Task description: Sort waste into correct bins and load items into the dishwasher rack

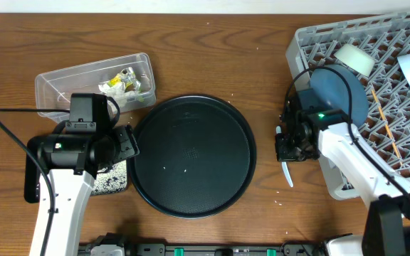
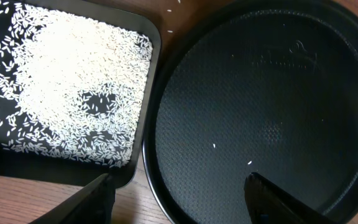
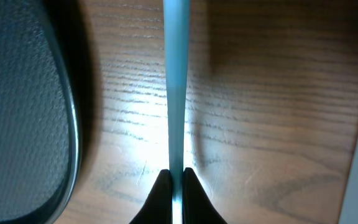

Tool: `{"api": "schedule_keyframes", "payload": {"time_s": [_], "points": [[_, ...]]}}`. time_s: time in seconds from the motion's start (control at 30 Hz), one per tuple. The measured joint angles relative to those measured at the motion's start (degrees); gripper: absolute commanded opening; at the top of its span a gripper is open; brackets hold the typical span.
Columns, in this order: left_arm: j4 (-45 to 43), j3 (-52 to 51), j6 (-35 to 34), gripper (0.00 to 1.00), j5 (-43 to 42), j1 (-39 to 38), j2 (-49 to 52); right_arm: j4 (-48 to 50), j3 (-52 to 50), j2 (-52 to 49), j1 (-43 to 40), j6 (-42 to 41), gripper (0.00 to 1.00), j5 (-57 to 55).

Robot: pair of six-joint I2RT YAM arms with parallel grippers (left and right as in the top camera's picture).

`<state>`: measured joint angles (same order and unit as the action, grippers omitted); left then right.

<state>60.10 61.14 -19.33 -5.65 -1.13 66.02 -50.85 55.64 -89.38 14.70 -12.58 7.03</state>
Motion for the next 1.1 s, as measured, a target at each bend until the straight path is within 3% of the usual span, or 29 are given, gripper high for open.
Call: {"api": "schedule_keyframes", "payload": {"time_s": [0.4,0.6,1.1], "points": [[0.0,0.0,0.0,0.68,0.0,0.0,0.0,-5.99,0.61,9.88,-0.48,3.19,0.01,-1.57],[0.0,0.0,-0.02,0.68,0.02,0.0,0.0,-9.42,6.05,13.53,-4.74,7.28,0.01,-6.6],[0.02,0.0,0.0,0.68,0.0,0.0,0.0,-1.03,10.75,14.27,-20.92,20.26,0.01,-19.98]]}}
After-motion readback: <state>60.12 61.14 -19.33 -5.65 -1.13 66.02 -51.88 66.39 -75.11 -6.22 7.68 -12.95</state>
